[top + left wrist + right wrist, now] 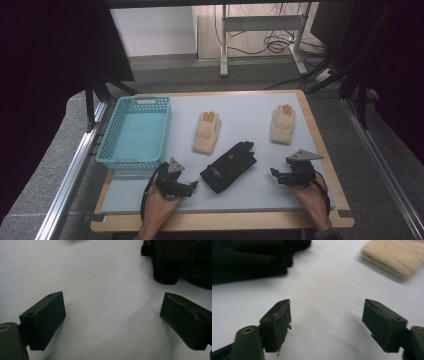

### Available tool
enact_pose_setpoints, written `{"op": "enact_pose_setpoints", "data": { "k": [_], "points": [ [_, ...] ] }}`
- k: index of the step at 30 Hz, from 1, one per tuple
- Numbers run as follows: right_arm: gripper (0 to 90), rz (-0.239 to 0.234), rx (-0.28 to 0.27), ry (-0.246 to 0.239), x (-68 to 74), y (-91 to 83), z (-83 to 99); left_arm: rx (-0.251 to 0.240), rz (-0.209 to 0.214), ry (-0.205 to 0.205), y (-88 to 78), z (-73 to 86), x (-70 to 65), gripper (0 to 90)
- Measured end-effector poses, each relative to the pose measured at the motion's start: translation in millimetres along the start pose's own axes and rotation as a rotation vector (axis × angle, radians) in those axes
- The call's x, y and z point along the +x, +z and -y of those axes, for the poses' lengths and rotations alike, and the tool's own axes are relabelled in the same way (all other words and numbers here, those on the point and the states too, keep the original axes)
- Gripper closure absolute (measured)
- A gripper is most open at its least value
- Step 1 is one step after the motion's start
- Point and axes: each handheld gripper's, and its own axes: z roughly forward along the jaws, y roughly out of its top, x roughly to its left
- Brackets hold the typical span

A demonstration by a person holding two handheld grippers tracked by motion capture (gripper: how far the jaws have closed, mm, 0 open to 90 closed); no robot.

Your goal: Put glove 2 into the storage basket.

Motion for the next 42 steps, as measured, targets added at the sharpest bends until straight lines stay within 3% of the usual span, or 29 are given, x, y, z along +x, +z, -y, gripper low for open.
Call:
{"op": "enact_pose_setpoints", "data": {
  "k": [5,13,16,17,20,25,30,37,42],
  "points": [
    [16.2,0.025,0.047,-0.016,0.2,5.0,0.6,0.001,0.004,0.0,0.0,-0.1,0.2,5.8],
    [15.9,0.024,0.043,-0.01,-0.4,5.2,1.2,0.008,0.023,0.017,-1.2,-0.3,2.3,5.2],
    [15.9,0.025,0.042,-0.01,-0.2,5.2,1.4,0.007,0.05,-0.002,-3.3,-1.2,4.8,6.1],
    [15.9,0.026,0.042,-0.009,-0.1,5.2,1.5,0.003,0.086,-0.013,-6.6,-3.2,5.8,6.1],
    [15.9,0.026,0.041,-0.01,-0.1,5.2,1.5,-0.003,0.099,-0.01,-11.3,-7.3,4.7,6.1],
    [15.9,0.027,0.041,-0.01,0.0,5.1,1.6,-0.016,0.15,0.018,-23.6,-29.9,-4.5,5.4],
    [15.9,0.027,0.041,-0.01,0.0,5.1,1.7,-0.011,0.181,0.054,-24.0,-48.9,-14.8,3.7],
    [15.9,0.027,0.04,-0.01,-0.1,5.1,1.7,0.022,0.22,0.109,-4.1,-84.3,-42.1,0.3],
    [15.9,0.027,0.041,-0.01,-0.1,5.1,1.7,0.042,0.243,0.131,11.3,-97.4,-56.6,0.0]
  ]
}}
